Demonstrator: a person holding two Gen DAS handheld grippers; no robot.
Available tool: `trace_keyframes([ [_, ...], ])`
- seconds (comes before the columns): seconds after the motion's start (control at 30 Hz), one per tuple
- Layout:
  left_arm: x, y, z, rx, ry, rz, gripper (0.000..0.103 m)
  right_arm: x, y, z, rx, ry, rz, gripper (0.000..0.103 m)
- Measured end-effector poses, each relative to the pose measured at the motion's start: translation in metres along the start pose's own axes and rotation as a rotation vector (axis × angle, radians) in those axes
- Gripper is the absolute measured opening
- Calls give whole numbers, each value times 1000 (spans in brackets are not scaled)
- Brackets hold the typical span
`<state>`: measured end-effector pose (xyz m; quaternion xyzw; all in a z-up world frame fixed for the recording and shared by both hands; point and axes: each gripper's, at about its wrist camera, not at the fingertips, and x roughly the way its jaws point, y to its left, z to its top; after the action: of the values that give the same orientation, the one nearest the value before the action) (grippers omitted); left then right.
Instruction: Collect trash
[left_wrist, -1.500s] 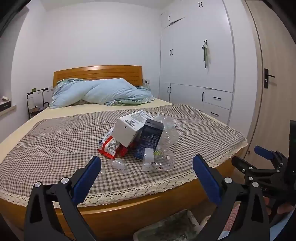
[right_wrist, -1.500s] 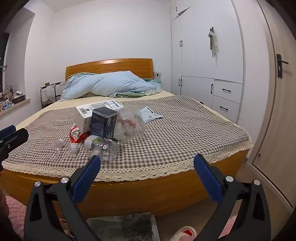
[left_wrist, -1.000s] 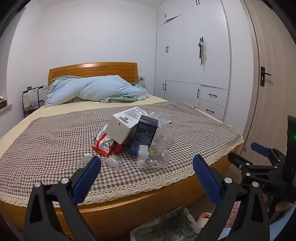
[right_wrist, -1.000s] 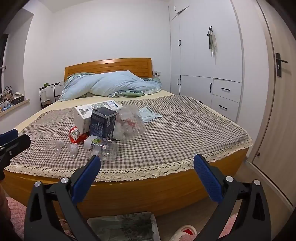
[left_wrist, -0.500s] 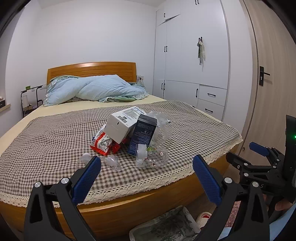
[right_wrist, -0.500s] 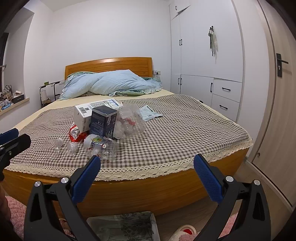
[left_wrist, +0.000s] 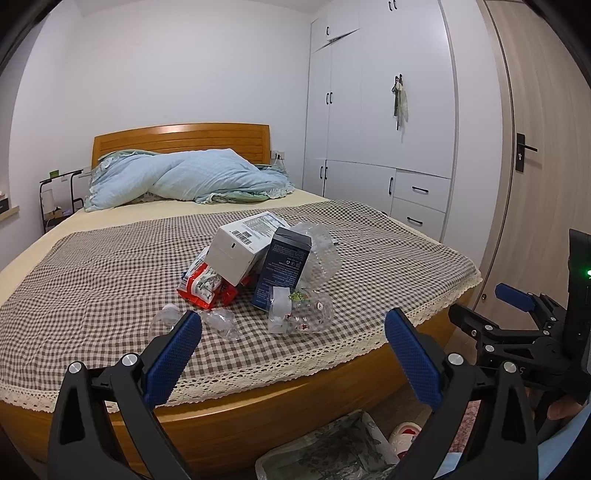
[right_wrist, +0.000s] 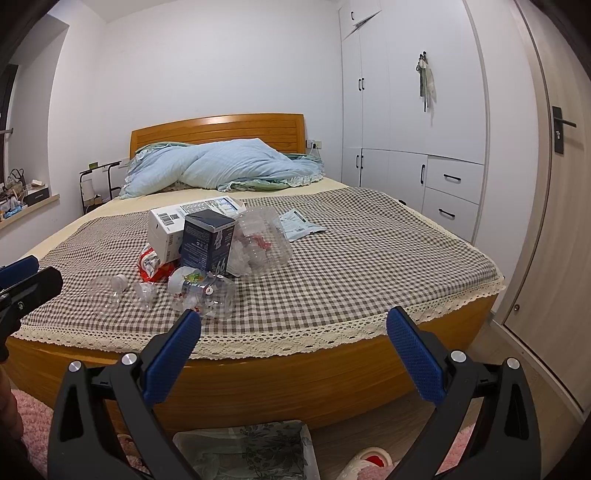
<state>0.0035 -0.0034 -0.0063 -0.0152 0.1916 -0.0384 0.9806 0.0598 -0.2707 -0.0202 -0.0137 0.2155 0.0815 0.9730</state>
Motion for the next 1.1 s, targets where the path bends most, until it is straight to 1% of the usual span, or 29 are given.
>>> trace_keyframes([
  [1.1, -5, -4, 0, 8, -6, -10, 96, -2, 0, -1, -3, -3, -1, 97],
])
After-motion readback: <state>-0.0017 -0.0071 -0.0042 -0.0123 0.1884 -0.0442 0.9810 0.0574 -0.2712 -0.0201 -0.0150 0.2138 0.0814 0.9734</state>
